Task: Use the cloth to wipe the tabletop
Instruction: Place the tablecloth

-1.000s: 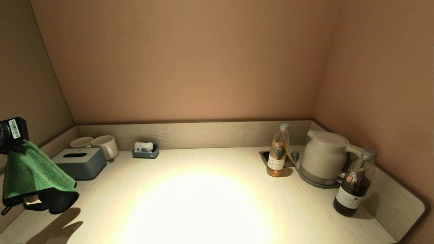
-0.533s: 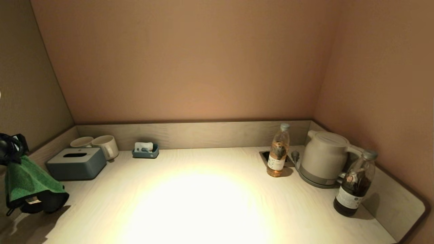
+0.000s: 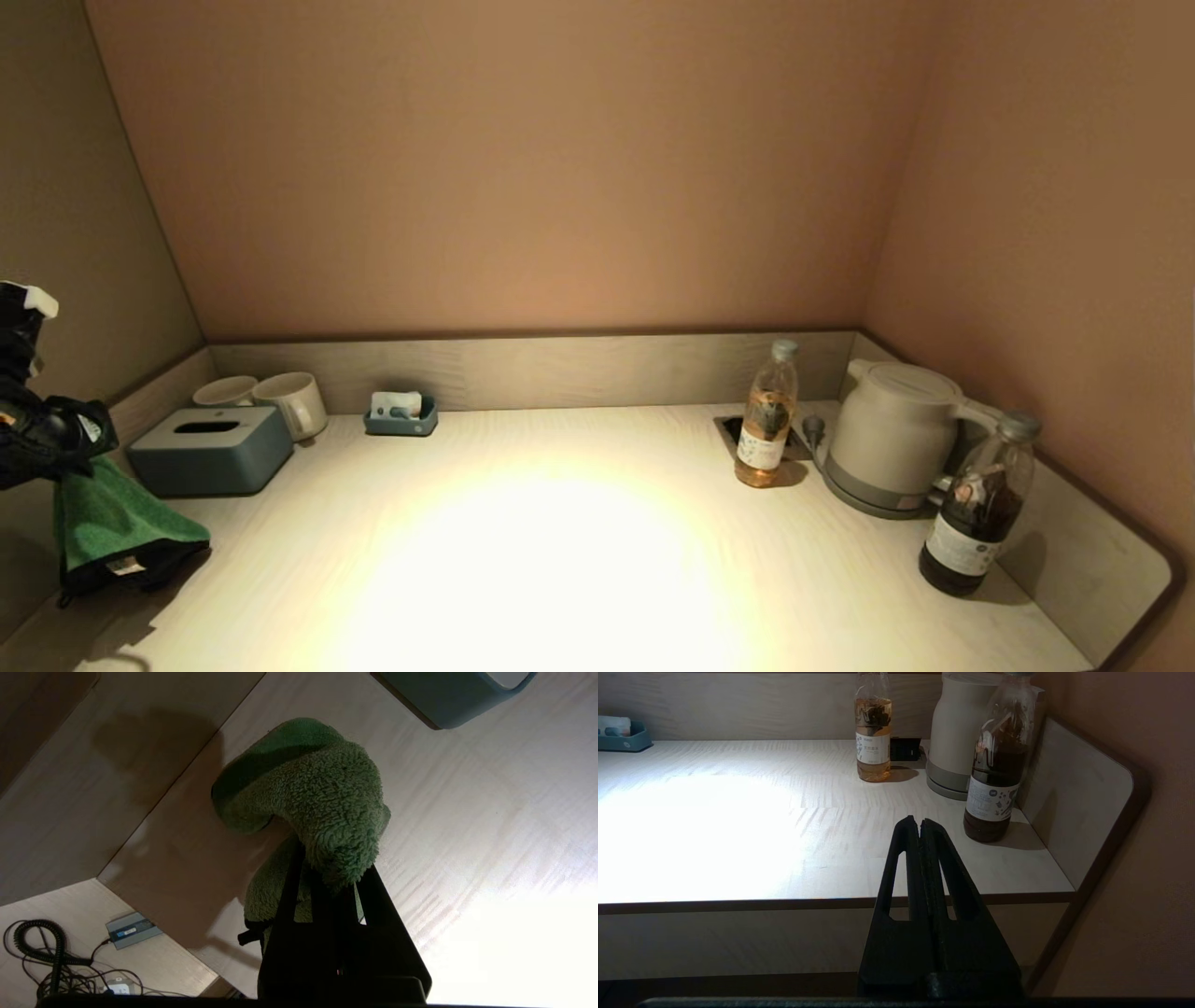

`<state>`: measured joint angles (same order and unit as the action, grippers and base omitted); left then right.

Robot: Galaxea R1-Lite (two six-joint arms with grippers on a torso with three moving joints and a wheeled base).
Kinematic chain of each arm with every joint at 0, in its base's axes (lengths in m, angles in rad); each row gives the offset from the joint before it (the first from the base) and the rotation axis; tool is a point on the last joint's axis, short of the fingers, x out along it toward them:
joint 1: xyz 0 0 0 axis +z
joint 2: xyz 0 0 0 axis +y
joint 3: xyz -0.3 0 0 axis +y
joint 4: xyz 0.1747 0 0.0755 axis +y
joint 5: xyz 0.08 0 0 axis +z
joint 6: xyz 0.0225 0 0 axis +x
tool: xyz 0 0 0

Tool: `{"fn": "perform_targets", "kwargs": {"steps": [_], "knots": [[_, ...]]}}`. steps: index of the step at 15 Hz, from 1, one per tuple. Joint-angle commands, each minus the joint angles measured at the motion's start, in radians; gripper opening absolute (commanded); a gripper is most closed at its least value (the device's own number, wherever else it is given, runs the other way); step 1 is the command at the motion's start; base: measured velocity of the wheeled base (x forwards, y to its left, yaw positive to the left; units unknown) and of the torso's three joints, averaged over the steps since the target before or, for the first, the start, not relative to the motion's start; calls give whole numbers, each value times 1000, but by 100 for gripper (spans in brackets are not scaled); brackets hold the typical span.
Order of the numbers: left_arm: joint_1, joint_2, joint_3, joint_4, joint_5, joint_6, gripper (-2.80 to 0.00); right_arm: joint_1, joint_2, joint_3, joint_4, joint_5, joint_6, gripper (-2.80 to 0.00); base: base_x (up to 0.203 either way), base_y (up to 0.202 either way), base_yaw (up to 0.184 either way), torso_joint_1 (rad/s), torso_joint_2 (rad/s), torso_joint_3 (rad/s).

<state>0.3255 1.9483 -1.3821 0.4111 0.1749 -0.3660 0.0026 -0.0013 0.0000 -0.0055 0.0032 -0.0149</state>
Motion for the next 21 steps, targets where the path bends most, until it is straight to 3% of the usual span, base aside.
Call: {"fn": "perform_targets", "kwargs": {"steps": [1, 8, 9, 15, 21], "knots": [[4, 61, -3, -24, 2, -2, -280, 0, 1, 0, -1, 0, 0, -280, 0, 0, 0, 0, 0, 0], [18, 113, -14, -25, 0, -4, -280, 0, 1, 0, -1, 0, 0, -280, 0, 0, 0, 0, 0, 0], [18, 112, -24, -25, -2, -5, 0, 0, 1, 0, -1, 0, 0, -280, 0, 0, 0, 0, 0, 0], [17, 54, -61, 1, -3, -9, 0, 0, 1, 0, -1, 0, 0, -280, 0, 0, 0, 0, 0, 0], [18, 57, -134, 177, -26, -19, 0, 0, 1, 0, -1, 0, 0, -280, 0, 0, 0, 0, 0, 0]]}}
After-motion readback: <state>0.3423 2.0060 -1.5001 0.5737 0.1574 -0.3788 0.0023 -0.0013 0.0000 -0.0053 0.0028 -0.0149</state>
